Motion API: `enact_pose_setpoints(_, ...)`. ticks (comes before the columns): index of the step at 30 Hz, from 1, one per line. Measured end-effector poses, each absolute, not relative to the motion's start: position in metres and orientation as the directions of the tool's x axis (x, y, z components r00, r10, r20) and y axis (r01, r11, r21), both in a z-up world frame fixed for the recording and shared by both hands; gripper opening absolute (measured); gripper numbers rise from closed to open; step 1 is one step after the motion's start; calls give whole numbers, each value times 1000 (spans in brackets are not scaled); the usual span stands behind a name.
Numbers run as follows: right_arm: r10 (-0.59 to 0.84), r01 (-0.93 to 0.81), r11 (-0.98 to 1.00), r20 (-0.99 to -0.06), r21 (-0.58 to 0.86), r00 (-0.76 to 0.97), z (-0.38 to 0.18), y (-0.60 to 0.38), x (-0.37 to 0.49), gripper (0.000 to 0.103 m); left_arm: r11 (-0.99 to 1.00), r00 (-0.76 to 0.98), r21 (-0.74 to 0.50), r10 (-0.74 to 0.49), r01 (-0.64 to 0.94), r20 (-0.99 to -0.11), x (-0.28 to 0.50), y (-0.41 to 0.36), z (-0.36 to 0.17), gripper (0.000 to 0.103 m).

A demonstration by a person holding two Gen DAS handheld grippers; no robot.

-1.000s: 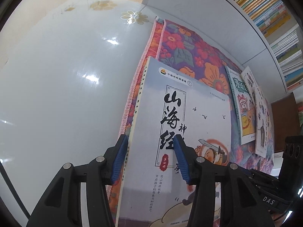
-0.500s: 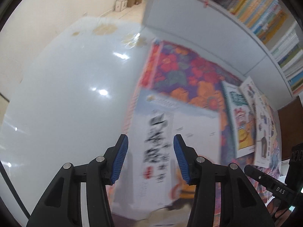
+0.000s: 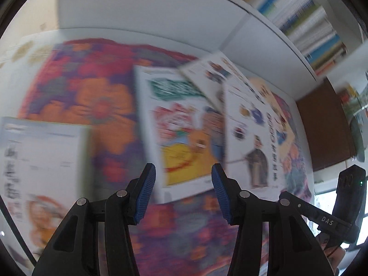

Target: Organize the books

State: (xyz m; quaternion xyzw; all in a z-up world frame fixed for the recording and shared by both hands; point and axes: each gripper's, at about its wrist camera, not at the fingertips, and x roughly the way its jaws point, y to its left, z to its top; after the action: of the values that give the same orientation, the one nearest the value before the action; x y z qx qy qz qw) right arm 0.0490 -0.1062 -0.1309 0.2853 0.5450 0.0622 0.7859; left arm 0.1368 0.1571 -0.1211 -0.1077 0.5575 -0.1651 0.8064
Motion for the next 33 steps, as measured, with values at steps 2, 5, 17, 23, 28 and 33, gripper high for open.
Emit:
enact_pose_setpoints(2,398,226,832,-829,506,393,-135,-127,47,24,920,303,-358,-392,161,-869,137,135,-127,48)
enact_pose_setpoints(5,392,229,836,-834,499,388,-141,-149,49,24,914,280,-365,-402,176,-871,139,108,-134,48)
enact_pose_setpoints(17,392,214,847,-844,487,366,-174,-174,71,24,934,267,-313,-350,172,-898,137,58,-158,48)
enact_pose_setpoints(23,363,137,891,-862,432,354,-171,-161,79,29,936,273,-302,-343,181,-899,132,56,-157,48)
enact_pose_setpoints(28,348,123,906,-876,406,333,-169,-156,76,36,937,261,-279,-328,210,-908,117,50,-154,48)
enact_pose_setpoints(33,362,92,911,-888,402,284,-170,-155,53,36,931,218,-288,-336,222,-916,83,55,-157,48)
